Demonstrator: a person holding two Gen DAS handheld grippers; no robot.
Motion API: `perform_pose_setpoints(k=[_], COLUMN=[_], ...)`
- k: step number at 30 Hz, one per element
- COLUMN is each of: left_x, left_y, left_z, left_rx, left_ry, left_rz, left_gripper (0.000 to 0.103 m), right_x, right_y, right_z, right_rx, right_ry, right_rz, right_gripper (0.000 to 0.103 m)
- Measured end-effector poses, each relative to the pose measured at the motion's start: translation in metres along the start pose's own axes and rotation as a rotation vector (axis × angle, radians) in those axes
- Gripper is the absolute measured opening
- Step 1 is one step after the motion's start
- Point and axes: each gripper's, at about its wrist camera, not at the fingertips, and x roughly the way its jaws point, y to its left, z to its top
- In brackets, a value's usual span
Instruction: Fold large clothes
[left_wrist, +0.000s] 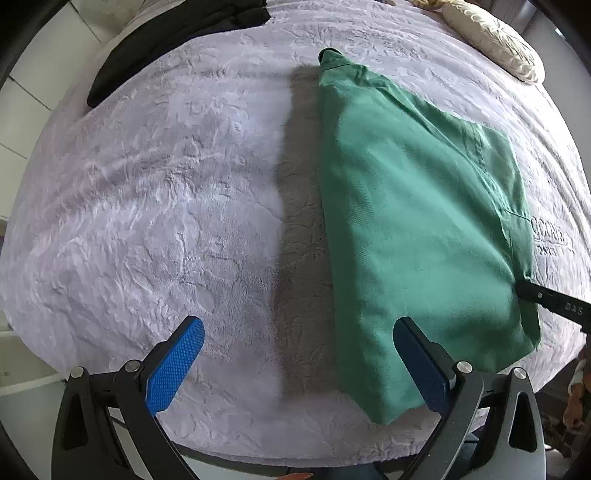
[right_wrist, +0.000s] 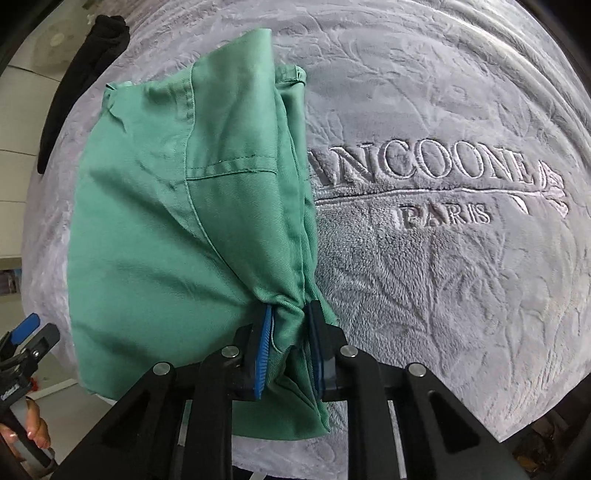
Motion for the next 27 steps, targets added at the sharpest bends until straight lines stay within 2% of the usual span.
perform_pose_setpoints(k=[3,10,15,17,19,21,23,25,27], left_x=[0.002,0.006,0.007,0.004,-0.002,-0.009,-0.018,-0.027,-0.036], left_y=[0.001,-0.004,-0.008,-0.009,-0.009,-0.009,-0.011,-0.013,-0.016], left_z=[0.002,0.003,0.004,0.005,0.009,0.014,0.019,0.023,0.027], left_rx=[-0.014,0.020,0.037,0.039,0.034,0.027,0.022,0.020,0.020], left_ry=[0.009,0.020,0.029,0.023,0.009,-0.007,-0.027,-0.048,-0.063], left_rz=[-0.009,-0.008,0.001,0.008,0.014,0.017,0.013,0.019,0.019], left_gripper=[0.103,0.103,0.103,0.103,0.103,0.103,0.103,0.103,0.103], right_x=[-0.008,-0.019,-0.032,-0.048,-0.063,-0.076,-0.085,-0.092,-0.097], right_y=[-0.012,-0.031,-0.034,-0.031,-0.020,-0.006,0.007,0.023,0.037], right_z=[-0.007,-0.027,-0.034,-0.033,-0.028,-0.021,-0.015,-0.008,-0.003], right_rx=[0.029,0.079,0.116,0.107,0.078,0.044,0.023,-0.001,-0.023], right_ry=[0.002,0.007,0.018,0.003,-0.025,-0.051,-0.071,-0.090,-0.107], right_rz=[0.027,0.062,0.093,0.091,0.068,0.037,0.016,-0.001,-0.021], right_gripper=[0.025,0.025,0.029,0.034,0.051,0.063,0.070,0.081,0.081])
